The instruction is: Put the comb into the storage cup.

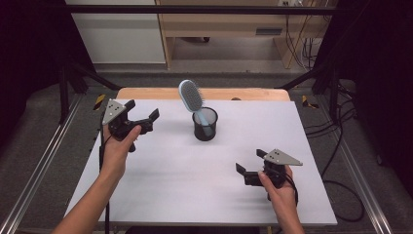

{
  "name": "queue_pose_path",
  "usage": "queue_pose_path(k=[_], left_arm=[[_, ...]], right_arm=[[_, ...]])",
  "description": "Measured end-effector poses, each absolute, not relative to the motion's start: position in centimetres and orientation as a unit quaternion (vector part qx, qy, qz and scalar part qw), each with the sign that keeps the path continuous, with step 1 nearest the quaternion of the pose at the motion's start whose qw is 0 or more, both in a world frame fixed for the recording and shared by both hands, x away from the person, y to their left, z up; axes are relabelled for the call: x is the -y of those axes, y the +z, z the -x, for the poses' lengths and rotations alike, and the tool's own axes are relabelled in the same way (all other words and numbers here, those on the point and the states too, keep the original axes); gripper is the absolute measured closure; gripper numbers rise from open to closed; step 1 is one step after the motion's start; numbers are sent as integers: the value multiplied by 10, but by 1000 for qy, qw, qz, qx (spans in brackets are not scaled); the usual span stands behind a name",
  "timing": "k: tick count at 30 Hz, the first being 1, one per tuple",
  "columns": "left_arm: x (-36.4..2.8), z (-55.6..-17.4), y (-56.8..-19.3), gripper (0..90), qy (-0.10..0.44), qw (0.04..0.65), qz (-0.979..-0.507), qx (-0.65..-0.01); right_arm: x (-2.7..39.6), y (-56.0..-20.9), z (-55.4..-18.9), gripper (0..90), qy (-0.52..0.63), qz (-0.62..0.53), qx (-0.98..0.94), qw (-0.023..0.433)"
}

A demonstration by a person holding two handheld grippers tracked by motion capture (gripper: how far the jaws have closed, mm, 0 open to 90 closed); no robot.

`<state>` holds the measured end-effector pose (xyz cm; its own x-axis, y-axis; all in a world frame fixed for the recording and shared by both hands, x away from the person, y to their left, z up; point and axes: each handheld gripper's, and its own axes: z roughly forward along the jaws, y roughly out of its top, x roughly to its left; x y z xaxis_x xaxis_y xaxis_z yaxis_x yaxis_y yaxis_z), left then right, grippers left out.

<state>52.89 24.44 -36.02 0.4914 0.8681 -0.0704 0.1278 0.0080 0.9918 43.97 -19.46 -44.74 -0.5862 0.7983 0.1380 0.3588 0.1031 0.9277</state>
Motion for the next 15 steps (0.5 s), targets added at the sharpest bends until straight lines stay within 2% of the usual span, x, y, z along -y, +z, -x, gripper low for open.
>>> queue_pose_path(k=[15], left_arm=[[-263, -520, -351, 15, 325, 590, -628, -390]], right_arm=[[195, -447, -439, 36, 530, -403, -716, 211]])
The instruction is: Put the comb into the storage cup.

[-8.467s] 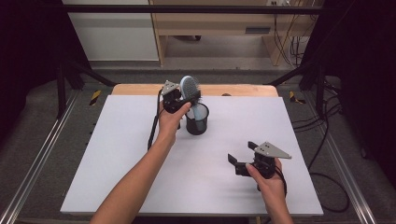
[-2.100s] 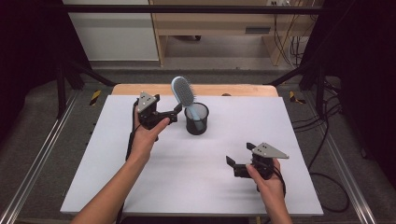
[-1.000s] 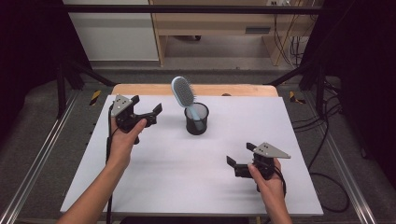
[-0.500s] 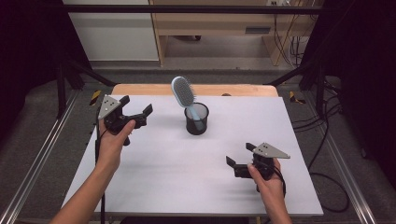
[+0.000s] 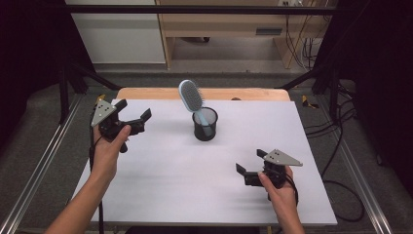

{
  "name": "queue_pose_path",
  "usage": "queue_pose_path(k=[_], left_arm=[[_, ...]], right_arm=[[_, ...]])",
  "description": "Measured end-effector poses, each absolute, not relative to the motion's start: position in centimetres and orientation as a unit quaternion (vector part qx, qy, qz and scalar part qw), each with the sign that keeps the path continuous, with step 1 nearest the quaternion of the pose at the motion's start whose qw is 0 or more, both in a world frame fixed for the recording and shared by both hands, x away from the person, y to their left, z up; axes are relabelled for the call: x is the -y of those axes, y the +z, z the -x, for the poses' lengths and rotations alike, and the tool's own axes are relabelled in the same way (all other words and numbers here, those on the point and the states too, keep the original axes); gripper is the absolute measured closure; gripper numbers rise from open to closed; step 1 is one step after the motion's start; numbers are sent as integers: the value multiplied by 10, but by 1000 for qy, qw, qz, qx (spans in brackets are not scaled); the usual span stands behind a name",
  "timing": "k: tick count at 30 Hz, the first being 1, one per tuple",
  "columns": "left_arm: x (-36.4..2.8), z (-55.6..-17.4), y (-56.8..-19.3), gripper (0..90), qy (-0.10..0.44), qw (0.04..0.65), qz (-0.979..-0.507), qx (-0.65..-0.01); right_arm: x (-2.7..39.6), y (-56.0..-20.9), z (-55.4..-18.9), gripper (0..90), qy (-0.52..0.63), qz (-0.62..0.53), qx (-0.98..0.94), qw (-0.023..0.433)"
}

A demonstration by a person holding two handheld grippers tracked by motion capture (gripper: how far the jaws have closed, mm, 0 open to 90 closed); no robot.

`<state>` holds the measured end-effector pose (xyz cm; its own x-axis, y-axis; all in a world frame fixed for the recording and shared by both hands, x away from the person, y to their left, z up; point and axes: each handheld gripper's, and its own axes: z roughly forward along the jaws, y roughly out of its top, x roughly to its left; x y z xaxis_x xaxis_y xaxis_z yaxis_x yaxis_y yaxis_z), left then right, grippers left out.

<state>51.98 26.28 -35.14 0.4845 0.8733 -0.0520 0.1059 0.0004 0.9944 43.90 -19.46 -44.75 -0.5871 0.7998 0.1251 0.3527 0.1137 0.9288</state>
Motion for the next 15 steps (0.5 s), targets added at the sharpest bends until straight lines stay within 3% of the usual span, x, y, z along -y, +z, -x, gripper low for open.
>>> queue_pose_path(k=[15], left_arm=[[-276, -510, -350, 13, 335, 589, -630, -380]], right_arm=[[194, -448, -439, 36, 525, -400, -720, 213]])
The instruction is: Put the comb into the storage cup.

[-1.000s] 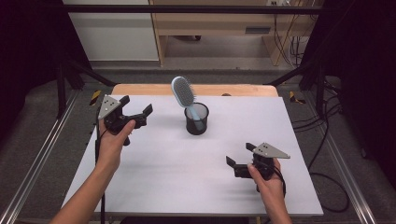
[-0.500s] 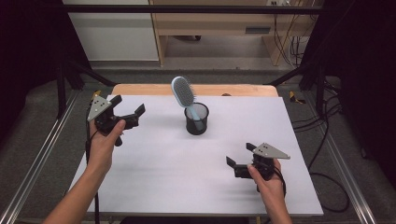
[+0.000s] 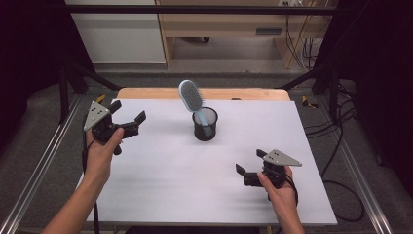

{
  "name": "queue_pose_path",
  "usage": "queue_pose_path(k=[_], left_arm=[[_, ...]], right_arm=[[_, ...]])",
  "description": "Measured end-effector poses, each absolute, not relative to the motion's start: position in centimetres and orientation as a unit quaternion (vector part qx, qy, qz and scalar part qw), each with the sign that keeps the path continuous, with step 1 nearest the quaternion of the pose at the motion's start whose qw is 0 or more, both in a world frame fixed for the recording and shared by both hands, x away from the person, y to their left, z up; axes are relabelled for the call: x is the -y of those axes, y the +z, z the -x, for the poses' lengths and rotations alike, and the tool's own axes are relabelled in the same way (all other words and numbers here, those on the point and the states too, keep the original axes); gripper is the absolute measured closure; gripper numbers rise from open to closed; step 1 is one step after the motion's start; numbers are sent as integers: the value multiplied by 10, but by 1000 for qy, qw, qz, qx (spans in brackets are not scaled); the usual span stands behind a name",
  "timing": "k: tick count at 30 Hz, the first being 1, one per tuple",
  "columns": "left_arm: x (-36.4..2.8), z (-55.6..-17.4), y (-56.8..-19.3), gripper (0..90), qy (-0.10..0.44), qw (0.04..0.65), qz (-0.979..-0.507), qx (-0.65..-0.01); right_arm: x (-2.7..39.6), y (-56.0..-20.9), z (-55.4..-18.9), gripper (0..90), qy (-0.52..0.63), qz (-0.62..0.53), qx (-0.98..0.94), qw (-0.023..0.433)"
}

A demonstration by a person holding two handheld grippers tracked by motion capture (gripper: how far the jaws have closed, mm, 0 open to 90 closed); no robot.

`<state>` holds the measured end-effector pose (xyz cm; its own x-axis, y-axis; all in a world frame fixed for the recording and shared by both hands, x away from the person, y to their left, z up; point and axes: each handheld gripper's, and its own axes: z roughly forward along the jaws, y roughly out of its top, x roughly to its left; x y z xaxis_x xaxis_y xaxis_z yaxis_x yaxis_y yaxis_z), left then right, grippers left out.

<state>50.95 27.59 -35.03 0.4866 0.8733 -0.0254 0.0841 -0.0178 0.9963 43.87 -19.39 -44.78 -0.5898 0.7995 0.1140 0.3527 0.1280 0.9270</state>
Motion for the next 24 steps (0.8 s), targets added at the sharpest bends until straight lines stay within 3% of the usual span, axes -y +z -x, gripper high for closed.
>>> queue_pose_path(k=[24], left_arm=[[-312, -493, -355, 12, 355, 580, -627, -381]], right_arm=[[193, -450, -439, 36, 517, -402, -725, 213]])
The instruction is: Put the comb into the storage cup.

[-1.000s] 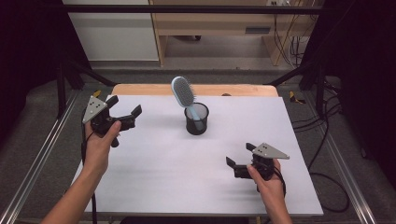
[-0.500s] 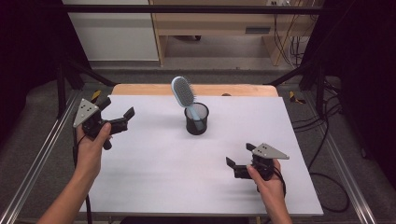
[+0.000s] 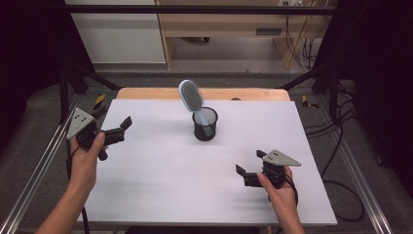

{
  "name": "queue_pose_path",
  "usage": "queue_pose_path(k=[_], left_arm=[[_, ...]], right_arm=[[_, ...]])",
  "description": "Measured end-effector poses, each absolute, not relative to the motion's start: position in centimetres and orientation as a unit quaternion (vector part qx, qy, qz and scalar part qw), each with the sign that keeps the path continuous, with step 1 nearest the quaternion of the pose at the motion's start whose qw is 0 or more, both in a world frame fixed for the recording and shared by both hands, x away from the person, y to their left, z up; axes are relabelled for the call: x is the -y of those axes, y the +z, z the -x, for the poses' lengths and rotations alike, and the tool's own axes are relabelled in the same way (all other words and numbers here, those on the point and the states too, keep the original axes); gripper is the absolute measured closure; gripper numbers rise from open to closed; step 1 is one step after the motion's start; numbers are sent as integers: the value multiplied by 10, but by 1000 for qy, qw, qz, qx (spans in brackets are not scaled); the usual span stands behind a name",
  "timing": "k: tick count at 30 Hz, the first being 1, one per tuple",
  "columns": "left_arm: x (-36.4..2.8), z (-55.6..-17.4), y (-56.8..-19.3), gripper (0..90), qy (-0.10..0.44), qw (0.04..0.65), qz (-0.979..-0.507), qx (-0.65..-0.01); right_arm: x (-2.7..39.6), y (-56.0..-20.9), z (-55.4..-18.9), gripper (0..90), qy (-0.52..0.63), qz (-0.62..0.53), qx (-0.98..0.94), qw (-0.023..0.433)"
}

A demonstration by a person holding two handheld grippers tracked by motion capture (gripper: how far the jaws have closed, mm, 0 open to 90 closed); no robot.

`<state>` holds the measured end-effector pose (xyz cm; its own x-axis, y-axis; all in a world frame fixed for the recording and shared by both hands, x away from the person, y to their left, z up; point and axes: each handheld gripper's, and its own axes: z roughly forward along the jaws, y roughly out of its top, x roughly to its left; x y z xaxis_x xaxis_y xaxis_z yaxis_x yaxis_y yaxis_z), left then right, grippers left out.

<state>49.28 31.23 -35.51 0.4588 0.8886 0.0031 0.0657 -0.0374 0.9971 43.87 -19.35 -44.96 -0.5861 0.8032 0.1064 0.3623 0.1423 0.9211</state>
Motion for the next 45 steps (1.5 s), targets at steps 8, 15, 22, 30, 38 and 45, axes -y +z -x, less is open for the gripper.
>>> queue_pose_path(k=[8, 15, 22, 30, 38, 45], left_arm=[[-333, -479, -350, 10, 365, 590, -609, -385], [-357, -467, -349, 9, 372, 590, -599, -393], [-370, -458, -355, 9, 370, 594, -593, -398], [-370, -448, -365, 9, 363, 602, -603, -377], [-366, -436, -377, 10, 359, 606, -605, -372], [-361, -428, -387, 11, 354, 602, -616, -364]], right_arm=[[194, -451, -439, 38, 525, -399, -716, 232], [197, -446, -440, 38, 525, -392, -709, 260], [203, -445, -440, 40, 512, -392, -717, 265], [219, -443, -432, 40, 510, -391, -714, 277], [231, -447, -427, 40, 514, -391, -707, 289], [234, -455, -426, 41, 519, -396, -699, 291]])
